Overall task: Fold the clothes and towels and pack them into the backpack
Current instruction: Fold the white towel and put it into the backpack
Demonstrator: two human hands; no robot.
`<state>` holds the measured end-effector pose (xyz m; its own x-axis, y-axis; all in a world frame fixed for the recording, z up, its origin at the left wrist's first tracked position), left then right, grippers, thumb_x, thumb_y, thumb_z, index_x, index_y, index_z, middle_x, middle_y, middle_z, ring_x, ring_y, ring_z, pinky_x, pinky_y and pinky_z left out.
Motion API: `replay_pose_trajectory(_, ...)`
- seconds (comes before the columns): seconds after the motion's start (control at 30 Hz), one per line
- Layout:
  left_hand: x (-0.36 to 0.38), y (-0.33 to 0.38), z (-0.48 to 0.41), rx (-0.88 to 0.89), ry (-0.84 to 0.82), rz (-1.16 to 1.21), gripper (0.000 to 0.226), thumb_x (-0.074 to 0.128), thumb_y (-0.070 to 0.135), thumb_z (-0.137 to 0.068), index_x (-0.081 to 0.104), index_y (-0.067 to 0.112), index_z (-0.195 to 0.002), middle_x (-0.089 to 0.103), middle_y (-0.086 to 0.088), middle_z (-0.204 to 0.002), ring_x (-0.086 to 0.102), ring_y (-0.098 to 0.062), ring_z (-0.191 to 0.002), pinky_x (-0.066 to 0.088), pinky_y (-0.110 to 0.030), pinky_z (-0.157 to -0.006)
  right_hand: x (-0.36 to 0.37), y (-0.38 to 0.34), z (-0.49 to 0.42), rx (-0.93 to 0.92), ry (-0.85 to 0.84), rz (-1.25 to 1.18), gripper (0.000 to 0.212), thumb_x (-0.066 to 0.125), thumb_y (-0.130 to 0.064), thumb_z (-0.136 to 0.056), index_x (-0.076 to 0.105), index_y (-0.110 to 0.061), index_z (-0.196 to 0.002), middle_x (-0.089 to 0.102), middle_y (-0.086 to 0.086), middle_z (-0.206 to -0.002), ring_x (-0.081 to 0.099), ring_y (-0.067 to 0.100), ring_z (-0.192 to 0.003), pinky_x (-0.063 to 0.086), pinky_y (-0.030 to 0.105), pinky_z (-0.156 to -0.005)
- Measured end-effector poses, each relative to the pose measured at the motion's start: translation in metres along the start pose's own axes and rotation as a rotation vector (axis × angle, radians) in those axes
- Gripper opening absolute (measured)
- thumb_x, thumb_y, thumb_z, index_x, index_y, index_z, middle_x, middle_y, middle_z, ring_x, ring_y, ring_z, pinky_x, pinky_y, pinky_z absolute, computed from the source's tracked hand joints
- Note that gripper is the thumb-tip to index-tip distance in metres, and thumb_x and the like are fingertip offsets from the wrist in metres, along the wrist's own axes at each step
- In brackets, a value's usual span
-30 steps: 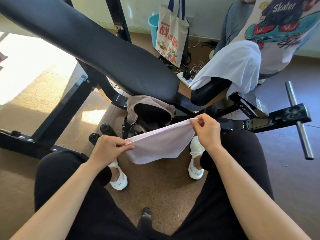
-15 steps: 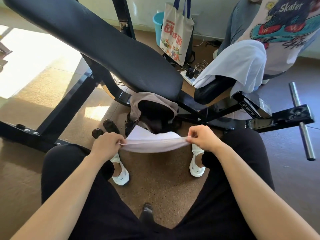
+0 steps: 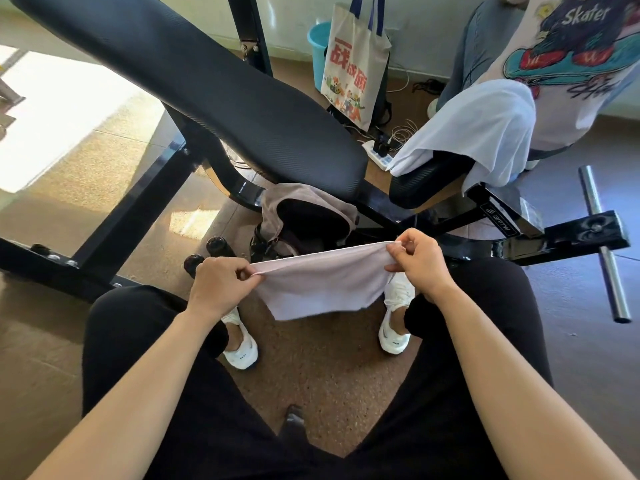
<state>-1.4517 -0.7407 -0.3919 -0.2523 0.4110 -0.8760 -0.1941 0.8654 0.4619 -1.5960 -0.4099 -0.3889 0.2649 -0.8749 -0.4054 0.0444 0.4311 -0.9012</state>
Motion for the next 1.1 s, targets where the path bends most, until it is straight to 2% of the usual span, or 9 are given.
replay_pose_trajectory(0.1,-0.003,0.002,0.001,-0.012,0.076,0.226,0.016,0.08,0.008,-0.085,0.072,0.02,-0.09,0.067,0.007,-0.082,0.06,-0.002,-0.075,0.039,-0.01,-0.07,-0.006,0.003,-0.001,-0.067,-0.023,0.089,0.009,0.073,-0.013,-0.093,0.065,-0.015,-0.096,0.071,0.004,-0.09,0.07,0.023,-0.086,0.061,0.037,-0.079)
replay_pose_trajectory(0.27,-0.007,-0.004,-0.002,-0.145,0.136,0.373,0.026,0.075,0.013,-0.091,0.067,0.016,-0.116,0.071,0.011,-0.102,0.065,0.002,-0.092,0.046,-0.015,-0.082,-0.007,0.0,0.002,-0.075,0.035,0.099,0.006,0.077,-0.012,-0.089,0.076,-0.016,-0.093,0.074,0.006,-0.09,0.069,0.027,-0.089,0.058,0.043,-0.082)
replay_pose_trajectory(0.43,-0.001,0.0,-0.003,-0.179,0.107,0.408,0.008,0.069,0.015,-0.096,0.072,0.021,-0.1,0.067,0.013,-0.088,0.061,-0.005,-0.084,0.043,-0.019,-0.075,-0.006,0.001,0.002,-0.028,0.157,-0.02,0.006,0.075,-0.019,-0.092,0.073,-0.019,-0.086,0.072,0.005,-0.082,0.067,0.023,-0.078,0.058,0.044,-0.076)
replay_pose_trajectory(0.53,0.007,0.002,-0.005,-0.308,0.033,0.612,0.012,0.063,0.019,-0.101,0.068,0.026,-0.091,0.064,0.008,-0.085,0.056,-0.005,-0.08,0.043,-0.023,-0.073,-0.003,0.0,0.003,0.0,0.165,-0.035,0.011,0.073,-0.019,-0.093,0.069,-0.017,-0.083,0.068,0.002,-0.077,0.06,0.015,-0.073,0.052,0.038,-0.07)
replay_pose_trajectory(0.63,0.01,0.006,-0.005,-0.383,0.054,0.663,0.018,0.062,0.024,-0.101,0.065,0.022,-0.084,0.056,0.005,-0.076,0.05,-0.009,-0.072,0.038,-0.027,-0.067,0.002,-0.002,0.007,0.013,0.152,-0.028,0.014,0.074,-0.024,-0.092,0.068,-0.015,-0.083,0.069,0.007,-0.077,0.063,0.024,-0.07,0.055,0.041,-0.067)
replay_pose_trajectory(0.77,0.013,0.026,0.0,-0.428,0.074,0.744,0.025,0.061,0.024,-0.102,0.059,0.02,-0.077,0.05,0.003,-0.072,0.045,-0.01,-0.068,0.035,-0.027,-0.064,0.017,-0.012,0.022,0.061,0.058,-0.122,0.018,0.071,-0.02,-0.095,0.063,-0.008,-0.084,0.065,0.01,-0.072,0.062,0.012,-0.062,0.054,0.028,-0.054)
replay_pose_trajectory(0.9,0.017,0.057,0.008,-0.333,-0.035,0.774,0.019,0.061,0.027,-0.101,0.064,0.016,-0.087,0.057,0.002,-0.077,0.053,-0.012,-0.072,0.041,-0.024,-0.067,0.037,-0.024,0.036,0.09,-0.106,-0.28,0.021,0.07,-0.018,-0.095,0.065,0.003,-0.097,0.069,0.024,-0.089,0.069,0.023,-0.072,0.059,0.033,-0.063)
replay_pose_trajectory(1.0,0.024,0.076,0.012,-0.22,-0.093,0.753,0.014,0.062,0.024,-0.101,0.065,0.014,-0.091,0.062,0.0,-0.082,0.057,-0.003,-0.071,0.044,-0.012,-0.062,0.051,-0.028,0.041,0.095,-0.216,-0.319,0.022,0.07,-0.017,-0.095,0.067,0.004,-0.1,0.069,0.027,-0.093,0.068,0.027,-0.076,0.059,0.032,-0.067)
replay_pose_trajectory(1.1,0.034,0.084,0.012,-0.122,-0.148,0.761,0.011,0.064,0.025,-0.099,0.065,0.018,-0.091,0.062,0.002,-0.08,0.057,-0.002,-0.068,0.046,-0.014,-0.061,0.061,-0.032,0.046,0.07,-0.307,-0.355,0.023,0.069,-0.015,-0.096,0.067,0.007,-0.103,0.068,0.032,-0.095,0.067,0.029,-0.077,0.059,0.029,-0.067)
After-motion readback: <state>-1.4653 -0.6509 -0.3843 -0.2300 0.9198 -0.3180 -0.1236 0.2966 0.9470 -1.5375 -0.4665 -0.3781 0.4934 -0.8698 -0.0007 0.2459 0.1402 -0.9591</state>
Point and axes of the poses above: each hand's wrist, its own z-axis away from the middle knuckle, its own x-axis out of the palm, y = z × x, the point moved 2 cm from there along -z, towards the middle knuckle
